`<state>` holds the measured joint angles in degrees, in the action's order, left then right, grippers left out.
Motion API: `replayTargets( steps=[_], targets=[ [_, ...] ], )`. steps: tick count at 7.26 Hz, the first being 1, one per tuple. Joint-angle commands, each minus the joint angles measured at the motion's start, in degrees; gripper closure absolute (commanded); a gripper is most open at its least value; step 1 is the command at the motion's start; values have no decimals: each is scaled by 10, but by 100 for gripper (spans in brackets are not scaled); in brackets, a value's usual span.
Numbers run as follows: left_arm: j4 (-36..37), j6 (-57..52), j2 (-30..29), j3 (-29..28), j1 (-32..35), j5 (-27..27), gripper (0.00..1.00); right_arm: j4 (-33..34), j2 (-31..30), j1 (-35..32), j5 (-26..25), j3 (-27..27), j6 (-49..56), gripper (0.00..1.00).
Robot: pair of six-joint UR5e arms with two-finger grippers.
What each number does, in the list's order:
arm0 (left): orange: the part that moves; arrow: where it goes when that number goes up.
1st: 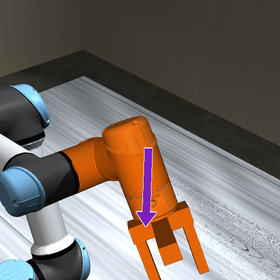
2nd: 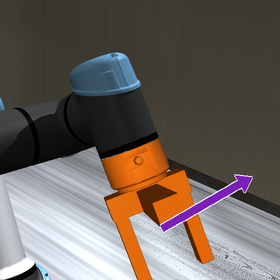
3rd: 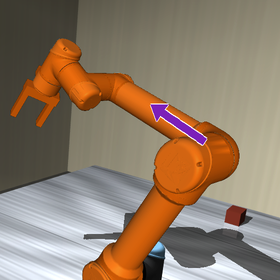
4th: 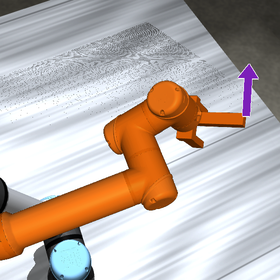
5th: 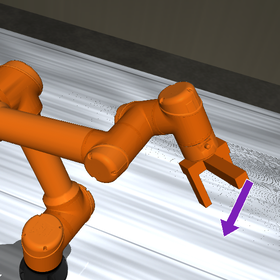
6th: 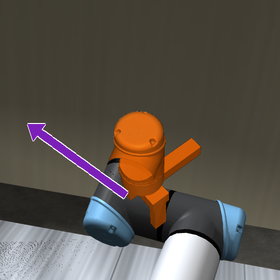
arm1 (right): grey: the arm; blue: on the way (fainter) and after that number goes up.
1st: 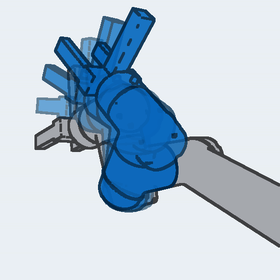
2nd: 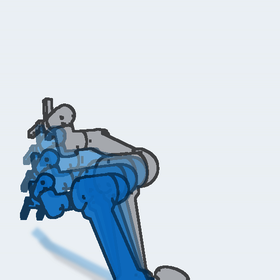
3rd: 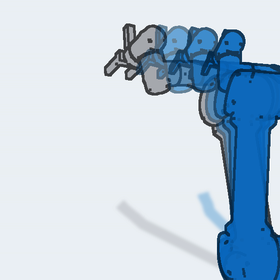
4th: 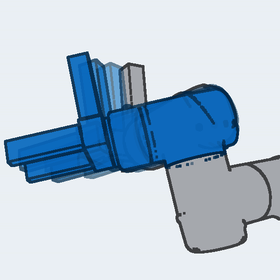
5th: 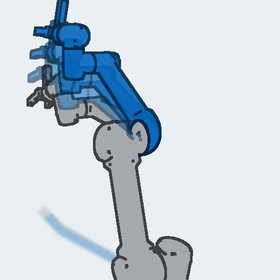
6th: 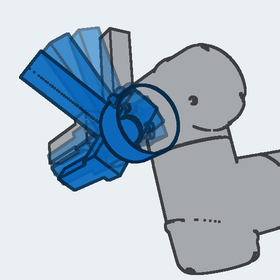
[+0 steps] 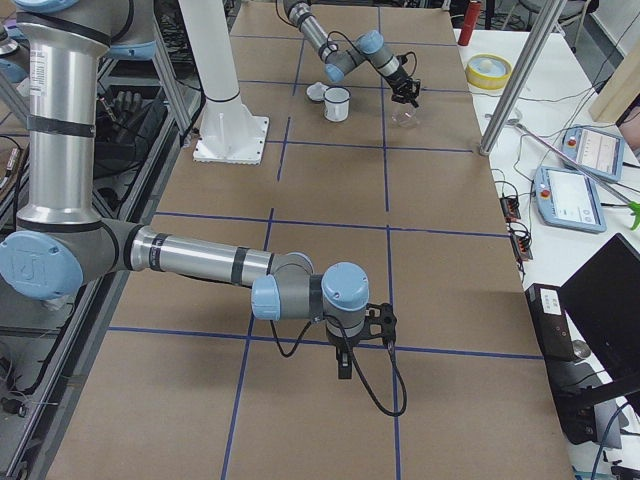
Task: Place funnel on cup
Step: 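Move the left gripper to the clear glass cup and grasp it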
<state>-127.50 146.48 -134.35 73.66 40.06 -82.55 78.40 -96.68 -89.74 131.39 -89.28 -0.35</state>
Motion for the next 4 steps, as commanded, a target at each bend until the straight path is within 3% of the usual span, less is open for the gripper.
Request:
replayTargets(
  steps=[1,4],
  targets=[
    [125,-51,-2,108,24,-58,100,0,0,0,0,1,0,0],
    [437,-221,-7,269,25,-206,100,0,0,0,0,0,0,0]
  ],
)
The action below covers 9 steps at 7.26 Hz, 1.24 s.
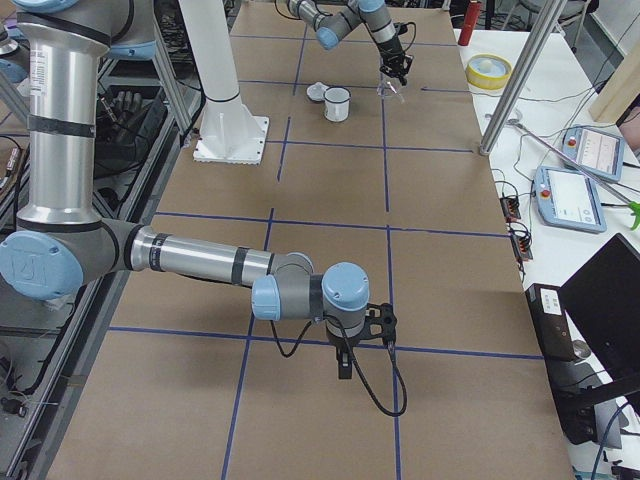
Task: Place funnel on cup
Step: 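Carry the glass cup over the enamel mug with the left gripper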
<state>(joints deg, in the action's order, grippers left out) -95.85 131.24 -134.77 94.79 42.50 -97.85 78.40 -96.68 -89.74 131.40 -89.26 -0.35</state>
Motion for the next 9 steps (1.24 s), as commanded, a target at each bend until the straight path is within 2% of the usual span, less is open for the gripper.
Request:
replayTargets(
  steps=[1,2,3,6,8,9],
  targets=[
    [223,-116,-22,69,0,-94,100,0,0,0,-1,0,0,0],
    [292,-181,-28,76,0,-150,100,0,0,0,0,0,0,0],
    [294,-193,-23,89,0,-173,100,0,0,0,0,0,0,0],
    [286,-229,17,116,-4,-181,100,0,0,0,0,0,0,0],
    [242,-239,37,116,-14,-233,100,0,0,0,0,0,0,0],
    [241,-238,40,116,-15,-235,100,0,0,0,0,0,0,0]
  ],
)
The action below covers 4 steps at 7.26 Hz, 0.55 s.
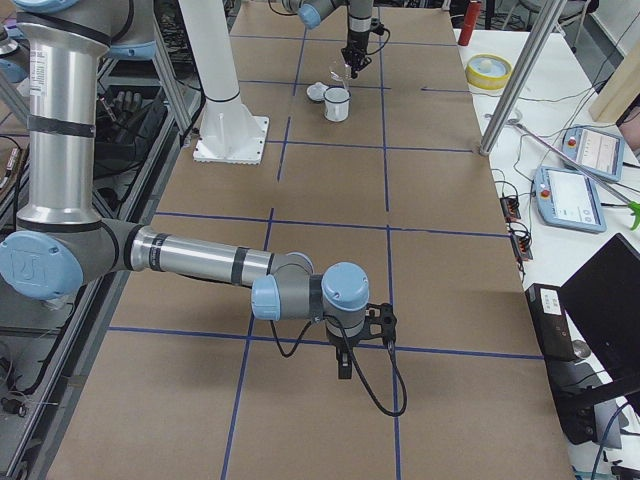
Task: Place funnel on cup
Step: 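Carry the glass cup over the enamel mug with the left gripper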
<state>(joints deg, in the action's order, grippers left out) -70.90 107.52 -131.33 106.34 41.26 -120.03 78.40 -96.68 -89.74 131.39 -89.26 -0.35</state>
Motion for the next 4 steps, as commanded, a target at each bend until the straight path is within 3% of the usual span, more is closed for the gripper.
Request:
replayTargets(
  steps=[1,4],
  targets=[
    [-7,-1,6,0,-7,-14,100,0,0,0,0,0,0,0],
    [-26,-29,9,-19,-23,-7,100,0,0,0,0,1,0,0]
  ],
)
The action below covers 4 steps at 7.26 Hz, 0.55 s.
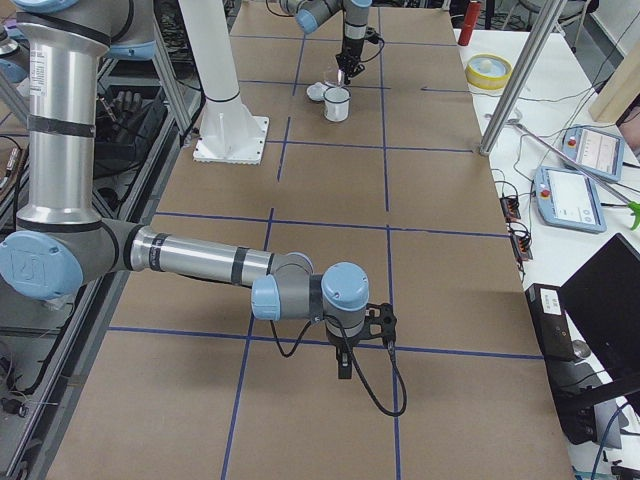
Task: Place funnel on cup
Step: 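Carry the glass cup over the enamel mug with the left gripper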
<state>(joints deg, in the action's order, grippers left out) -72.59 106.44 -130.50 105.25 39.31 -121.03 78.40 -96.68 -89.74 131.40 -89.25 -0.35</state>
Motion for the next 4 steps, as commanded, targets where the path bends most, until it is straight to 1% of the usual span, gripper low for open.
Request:
replayTargets(
  steps=[1,2,4],
  targets=[
    [-11,-42,11,-14,-4,2,100,0,0,0,0,0,0,0],
    [-11,-56,18,-17,-6,0,100,0,0,0,0,0,0,0],
    [-58,-54,36,-29,-17,-3,100,0,0,0,0,0,0,0]
  ],
)
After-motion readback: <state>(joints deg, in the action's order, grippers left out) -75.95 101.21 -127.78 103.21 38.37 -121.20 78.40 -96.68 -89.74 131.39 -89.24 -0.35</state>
